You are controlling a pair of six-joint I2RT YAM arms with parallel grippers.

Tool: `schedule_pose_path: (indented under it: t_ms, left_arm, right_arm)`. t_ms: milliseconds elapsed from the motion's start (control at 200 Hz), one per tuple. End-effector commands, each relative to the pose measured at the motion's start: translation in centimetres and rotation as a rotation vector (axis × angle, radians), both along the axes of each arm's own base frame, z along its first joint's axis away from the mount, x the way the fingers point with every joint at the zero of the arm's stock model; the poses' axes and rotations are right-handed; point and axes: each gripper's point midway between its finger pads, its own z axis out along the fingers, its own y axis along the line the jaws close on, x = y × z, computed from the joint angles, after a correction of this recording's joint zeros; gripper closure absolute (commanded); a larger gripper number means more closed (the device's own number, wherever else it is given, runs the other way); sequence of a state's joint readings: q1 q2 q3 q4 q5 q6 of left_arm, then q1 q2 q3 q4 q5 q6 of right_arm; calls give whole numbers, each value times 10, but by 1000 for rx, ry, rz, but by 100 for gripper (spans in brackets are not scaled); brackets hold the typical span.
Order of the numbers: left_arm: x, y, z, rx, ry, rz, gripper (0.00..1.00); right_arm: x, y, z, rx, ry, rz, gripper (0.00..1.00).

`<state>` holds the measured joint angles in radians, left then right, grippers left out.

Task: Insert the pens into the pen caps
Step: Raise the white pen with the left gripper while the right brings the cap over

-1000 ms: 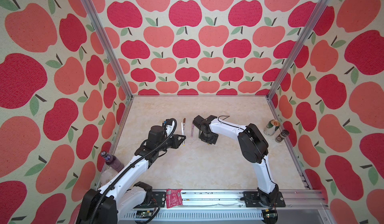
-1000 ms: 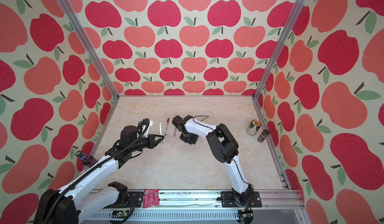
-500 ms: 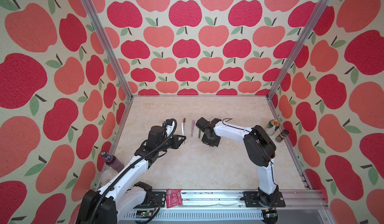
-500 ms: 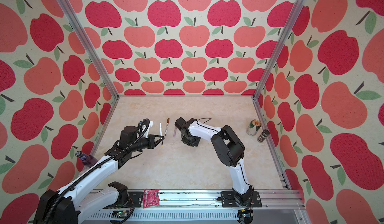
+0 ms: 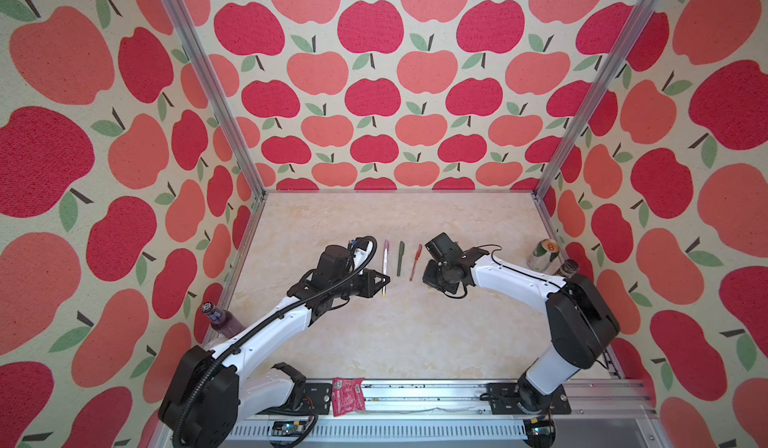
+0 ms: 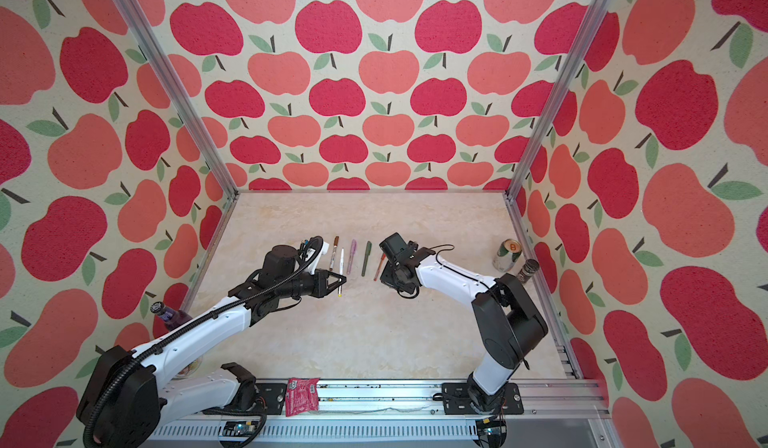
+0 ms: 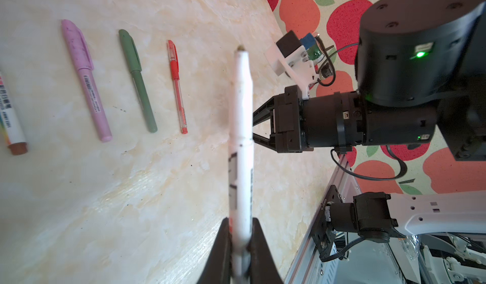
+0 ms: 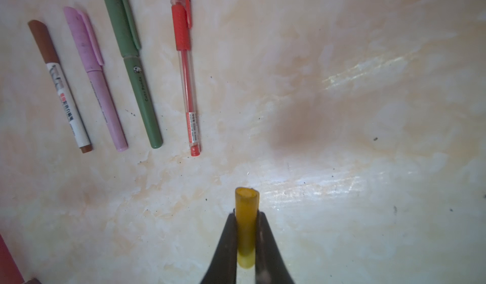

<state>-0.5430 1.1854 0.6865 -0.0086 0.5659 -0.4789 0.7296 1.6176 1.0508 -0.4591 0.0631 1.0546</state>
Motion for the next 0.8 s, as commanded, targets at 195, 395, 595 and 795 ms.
schedule_pose_path:
  t_ms: [195, 395, 595, 795]
  left_arm:
    - [-8, -42, 2, -57, 49, -142, 95]
    - [-16, -63, -9, -45, 103, -204, 95]
    - [-28, -86, -17, -48, 146, -284, 96]
    - [-31, -101, -20, -79, 178, -321, 96]
  right_arm:
    - [19, -14, 53, 183, -195, 47, 100]
    - [26, -28, 76, 231, -280, 42, 100]
    - [29, -26, 96, 317, -322, 47, 100]
    - [29, -14, 113, 403, -350, 72, 100]
